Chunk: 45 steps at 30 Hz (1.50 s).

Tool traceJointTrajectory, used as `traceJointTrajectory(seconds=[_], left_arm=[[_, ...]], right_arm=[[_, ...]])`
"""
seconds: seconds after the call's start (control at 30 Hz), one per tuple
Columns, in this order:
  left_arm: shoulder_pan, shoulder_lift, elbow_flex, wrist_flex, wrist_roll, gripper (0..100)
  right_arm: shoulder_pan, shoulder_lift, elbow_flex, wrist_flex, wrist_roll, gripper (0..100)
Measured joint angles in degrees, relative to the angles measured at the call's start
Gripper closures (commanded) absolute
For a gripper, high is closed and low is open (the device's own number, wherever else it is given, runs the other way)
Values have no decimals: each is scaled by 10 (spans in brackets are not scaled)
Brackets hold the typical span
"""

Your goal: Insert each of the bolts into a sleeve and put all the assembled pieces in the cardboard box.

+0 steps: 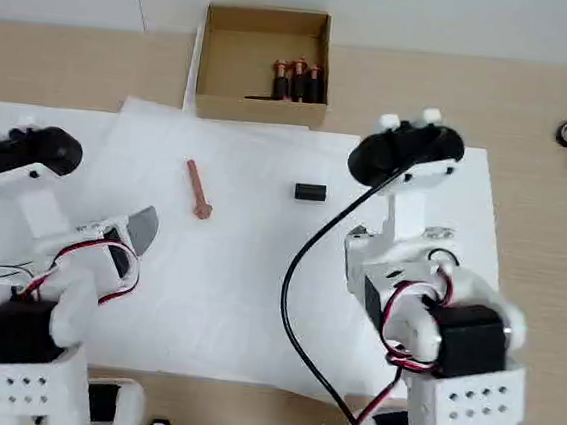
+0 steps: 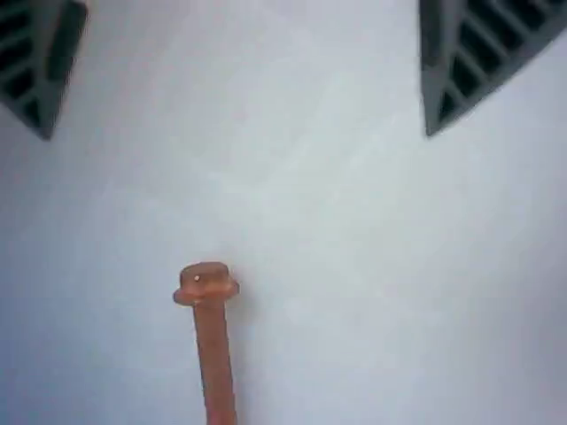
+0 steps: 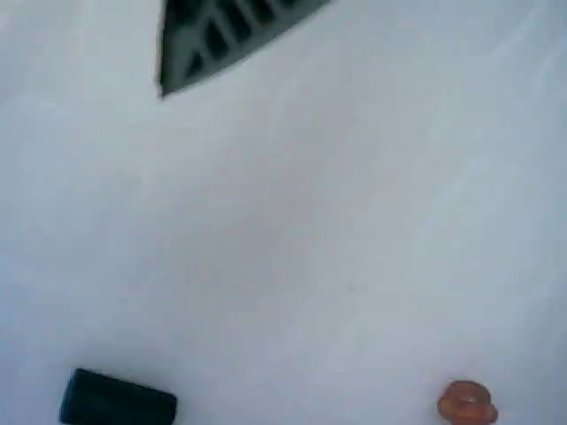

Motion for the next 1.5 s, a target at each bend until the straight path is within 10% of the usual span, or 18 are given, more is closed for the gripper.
traceJointTrajectory(seconds=[0.83,1.5], left_arm=[[0,0,13,-29,0,749],[0,0,36,-33,0,749]], right_arm=[[95,102,76,-131,-1,827],[10,431,-109,-199,-357,826]])
